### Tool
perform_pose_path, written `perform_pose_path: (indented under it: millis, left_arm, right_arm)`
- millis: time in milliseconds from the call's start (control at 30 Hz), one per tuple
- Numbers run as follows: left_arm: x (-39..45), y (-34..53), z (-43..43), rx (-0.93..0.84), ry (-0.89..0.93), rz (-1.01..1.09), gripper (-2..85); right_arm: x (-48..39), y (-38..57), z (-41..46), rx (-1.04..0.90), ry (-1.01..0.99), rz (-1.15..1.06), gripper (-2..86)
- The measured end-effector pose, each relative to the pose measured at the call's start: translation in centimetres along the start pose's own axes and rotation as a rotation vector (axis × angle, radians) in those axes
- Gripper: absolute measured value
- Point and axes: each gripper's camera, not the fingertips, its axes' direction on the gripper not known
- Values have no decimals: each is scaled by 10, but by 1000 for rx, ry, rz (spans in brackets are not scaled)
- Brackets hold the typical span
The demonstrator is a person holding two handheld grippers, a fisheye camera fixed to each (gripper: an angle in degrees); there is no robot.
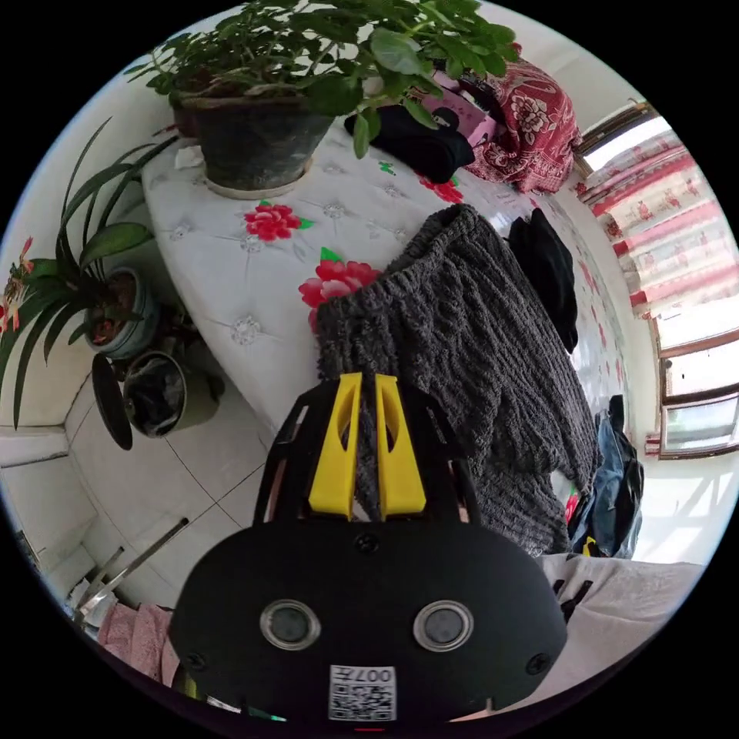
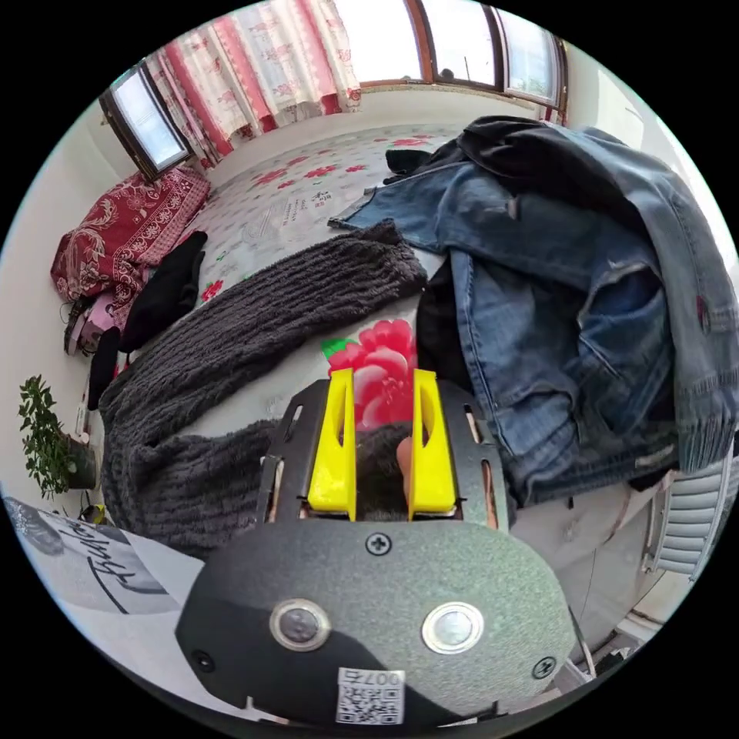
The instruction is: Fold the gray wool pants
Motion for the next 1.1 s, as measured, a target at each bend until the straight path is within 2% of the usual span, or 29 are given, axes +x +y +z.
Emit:
perform_pose_path:
  millis: [167, 300, 433, 467, 533, 567, 600, 700, 800, 867, 1000, 1100]
  left_arm:
    - [-71, 24, -13, -47, 42, -108, 75]
    - [-103, 32, -3, -105, 131, -130, 112]
    - [-103, 27, 19, -173, 215, -79, 111]
    - [-103, 23, 18, -172, 154, -92, 96]
    - [-107, 16, 17, -211, 117, -92, 79]
    - [-111, 14, 13, -227, 126, -98, 30]
    - [-113, 13, 4, -190, 187, -61, 3]
    - [-123, 9, -19, -66, 379, -57, -6]
    - [-129, 1, -25, -16, 526, -80, -4]
    - [-131, -2, -27, -27, 504, -87, 3]
    - [-128, 3, -37, -2, 265, -12, 126]
    - [-126, 2, -20, -67, 258, -14, 149]
  right_arm:
    - [89, 102, -38, -58, 63, 264, 95]
    - [145, 163, -31, -76, -65, 482, 99]
    - [158, 176, -2, -75, -182, 512, 96]
    - [158, 174, 8, -78, -222, 495, 94]
    - [160, 171, 17, -97, -158, 487, 88]
    - [161, 170, 18, -78, -96, 464, 81]
    - [163, 167, 24, -99, -145, 435, 75]
    - [166, 159, 25, -132, -208, 385, 38]
    - [173, 152, 32, -192, -180, 360, 9]
    - [180, 150, 30, -184, -233, 355, 3]
    - [198, 160, -7, 15, -418, 366, -2]
    - [210, 174, -22, 83, -513, 386, -3]
